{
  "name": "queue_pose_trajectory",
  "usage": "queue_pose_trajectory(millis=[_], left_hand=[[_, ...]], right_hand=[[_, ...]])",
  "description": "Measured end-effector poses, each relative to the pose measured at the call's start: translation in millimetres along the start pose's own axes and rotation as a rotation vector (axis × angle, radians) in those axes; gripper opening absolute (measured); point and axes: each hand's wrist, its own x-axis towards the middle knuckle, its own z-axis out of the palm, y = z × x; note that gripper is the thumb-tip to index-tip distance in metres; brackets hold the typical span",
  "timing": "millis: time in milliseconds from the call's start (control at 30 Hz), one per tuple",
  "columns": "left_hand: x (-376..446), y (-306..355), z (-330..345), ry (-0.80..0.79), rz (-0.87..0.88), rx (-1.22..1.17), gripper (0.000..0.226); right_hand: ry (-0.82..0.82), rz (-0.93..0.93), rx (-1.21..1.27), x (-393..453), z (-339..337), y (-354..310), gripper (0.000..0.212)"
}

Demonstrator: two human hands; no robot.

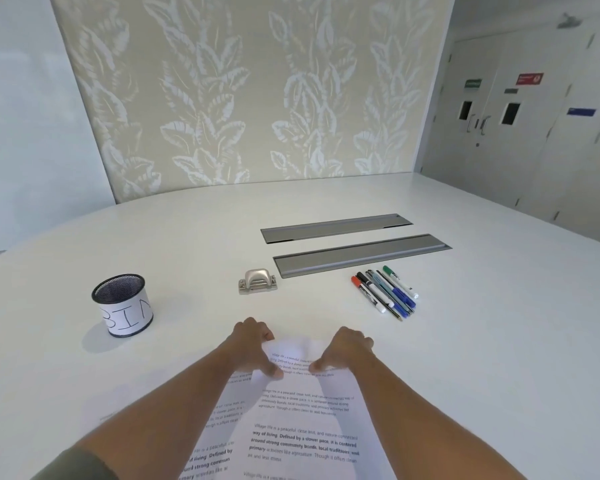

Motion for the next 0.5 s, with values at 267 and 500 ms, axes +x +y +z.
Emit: queue_pose_trajectory(millis=[267,500], left_hand=[[-14.6,-1.5,-1.0,0.175,0.028,-0.226,0.041],[-22.7,-16.4,-21.0,0.316,-0.085,-0.487,0.023]], right_hand=[[0.031,-0.152,0.451,-4.6,-3.3,12.5,0.063],[-0.008,-0.08,0.865,-11.3,-10.0,10.7,0.054]])
